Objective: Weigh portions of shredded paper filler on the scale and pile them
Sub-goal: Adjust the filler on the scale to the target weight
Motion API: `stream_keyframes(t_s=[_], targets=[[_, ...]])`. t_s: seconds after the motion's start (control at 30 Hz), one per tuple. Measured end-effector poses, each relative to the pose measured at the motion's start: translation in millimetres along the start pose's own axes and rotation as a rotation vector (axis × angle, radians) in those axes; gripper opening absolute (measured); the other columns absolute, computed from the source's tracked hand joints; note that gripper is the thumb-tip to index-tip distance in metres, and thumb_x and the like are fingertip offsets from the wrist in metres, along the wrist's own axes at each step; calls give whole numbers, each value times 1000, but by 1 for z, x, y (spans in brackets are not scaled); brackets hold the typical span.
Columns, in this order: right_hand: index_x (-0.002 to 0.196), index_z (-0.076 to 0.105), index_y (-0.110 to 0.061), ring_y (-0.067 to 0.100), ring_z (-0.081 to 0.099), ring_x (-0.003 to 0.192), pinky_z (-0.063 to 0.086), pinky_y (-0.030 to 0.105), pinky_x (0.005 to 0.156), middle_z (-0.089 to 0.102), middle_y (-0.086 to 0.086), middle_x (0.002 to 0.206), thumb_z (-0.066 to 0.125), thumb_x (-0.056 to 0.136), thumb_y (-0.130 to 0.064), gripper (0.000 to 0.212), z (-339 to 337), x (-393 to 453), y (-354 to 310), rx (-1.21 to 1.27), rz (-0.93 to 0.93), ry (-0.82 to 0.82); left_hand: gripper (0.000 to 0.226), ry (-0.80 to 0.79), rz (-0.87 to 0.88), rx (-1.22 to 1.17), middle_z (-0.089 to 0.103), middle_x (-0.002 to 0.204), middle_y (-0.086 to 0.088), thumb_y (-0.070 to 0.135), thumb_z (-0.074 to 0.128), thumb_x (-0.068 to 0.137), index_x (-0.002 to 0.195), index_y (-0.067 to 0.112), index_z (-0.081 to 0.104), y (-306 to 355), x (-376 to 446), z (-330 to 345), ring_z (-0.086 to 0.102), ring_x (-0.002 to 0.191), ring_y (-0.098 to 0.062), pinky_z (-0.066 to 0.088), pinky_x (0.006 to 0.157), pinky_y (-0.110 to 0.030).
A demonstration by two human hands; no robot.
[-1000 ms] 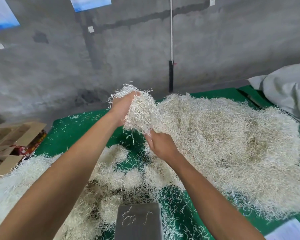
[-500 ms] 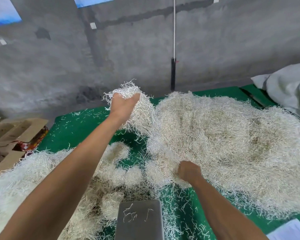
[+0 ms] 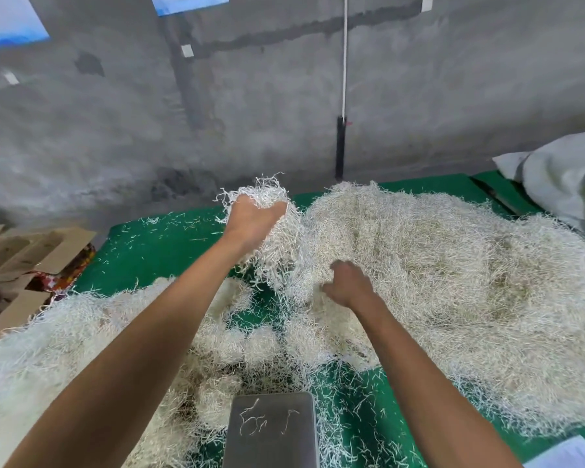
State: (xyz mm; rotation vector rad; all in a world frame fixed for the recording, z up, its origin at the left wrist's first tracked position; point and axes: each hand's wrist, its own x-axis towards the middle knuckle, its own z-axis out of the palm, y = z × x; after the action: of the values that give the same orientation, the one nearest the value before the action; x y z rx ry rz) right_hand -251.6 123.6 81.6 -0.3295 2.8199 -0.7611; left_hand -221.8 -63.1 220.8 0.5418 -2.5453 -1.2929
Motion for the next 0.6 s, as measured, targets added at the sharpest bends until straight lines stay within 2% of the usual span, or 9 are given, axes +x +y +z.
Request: stream_keyframes(t_s=[0.1, 0.2, 0.23, 0.3, 0.37, 0.4, 0.47, 0.5, 0.6], targets=[[124, 66, -15, 15, 59, 64, 50, 27, 59, 68, 0, 110, 54, 95, 5, 37, -20, -8, -30, 552, -18, 301, 112, -115, -11, -7, 32, 158, -8, 65, 68, 78, 159, 18, 7, 0, -10, 2, 47, 131, -25, 41, 104, -43], [121, 65, -14, 16, 65, 81, 56, 29, 70, 70, 2, 115, 51, 104, -6, 24, -15, -22, -50, 943, 93, 417, 111, -92, 32, 37, 55, 132, 2, 68, 66, 69, 156, 19, 18, 1, -20, -2, 58, 103, -9, 50, 88, -32], [128, 62, -12, 18, 66, 91, 58, 35, 81, 69, 5, 120, 48, 108, -19, 25, -12, -26, -56, 1065, 159, 300, 101, -64, 67, 67, 60, 115, 5, 68, 66, 68, 148, 15, 32, 1, -23, -4, 60, 90, -5, 54, 81, -30], [140, 50, -10, 27, 65, 107, 55, 54, 97, 65, 11, 129, 39, 107, -55, 56, -10, -36, -66, 1297, 314, -91, 58, -33, 155, 169, 61, 75, 7, 70, 66, 71, 94, 18, 56, -5, -26, -5, 57, 57, -3, 61, 60, -34], [148, 36, -26, 43, 60, 122, 49, 69, 98, 50, 21, 147, 35, 93, -82, 78, -8, -47, -72, 1596, 313, -424, 67, -92, 172, 219, 54, 46, 11, 85, 62, 68, 68, 19, 50, -13, -38, -3, 50, 38, -1, 53, 46, -30], [157, 26, -30, 50, 52, 131, 49, 73, 95, 37, 24, 157, 38, 88, -87, 90, -8, -53, -76, 1760, 271, -523, 85, -153, 129, 199, 58, 47, 11, 94, 58, 62, 78, 11, 59, -16, -50, -2, 56, 41, 0, 53, 47, -29], [165, 13, -31, 53, 33, 146, 48, 72, 98, 11, 24, 169, 50, 85, -83, 102, -9, -66, -83, 1975, 236, -551, 131, -280, -17, 142, 76, 102, 0, 106, 45, 50, 138, 9, 49, -31, -69, 2, 74, 93, -15, 62, 72, -45], [166, 11, -30, 50, 28, 150, 45, 68, 107, 5, 24, 170, 54, 89, -75, 99, -10, -72, -86, 1938, 216, -513, 140, -315, -83, 155, 60, 140, -6, 109, 38, 47, 153, 19, 32, -39, -78, 2, 61, 125, -26, 53, 94, -56], [163, 24, -19, 37, 29, 152, 33, 53, 122, 16, 18, 170, 47, 107, -42, 65, -10, -87, -97, 1506, 241, -219, 135, -317, -160, 122, 23, 165, -4, 111, 30, 48, 157, 31, 29, -67, -95, -6, 33, 147, -32, 27, 115, -58]])
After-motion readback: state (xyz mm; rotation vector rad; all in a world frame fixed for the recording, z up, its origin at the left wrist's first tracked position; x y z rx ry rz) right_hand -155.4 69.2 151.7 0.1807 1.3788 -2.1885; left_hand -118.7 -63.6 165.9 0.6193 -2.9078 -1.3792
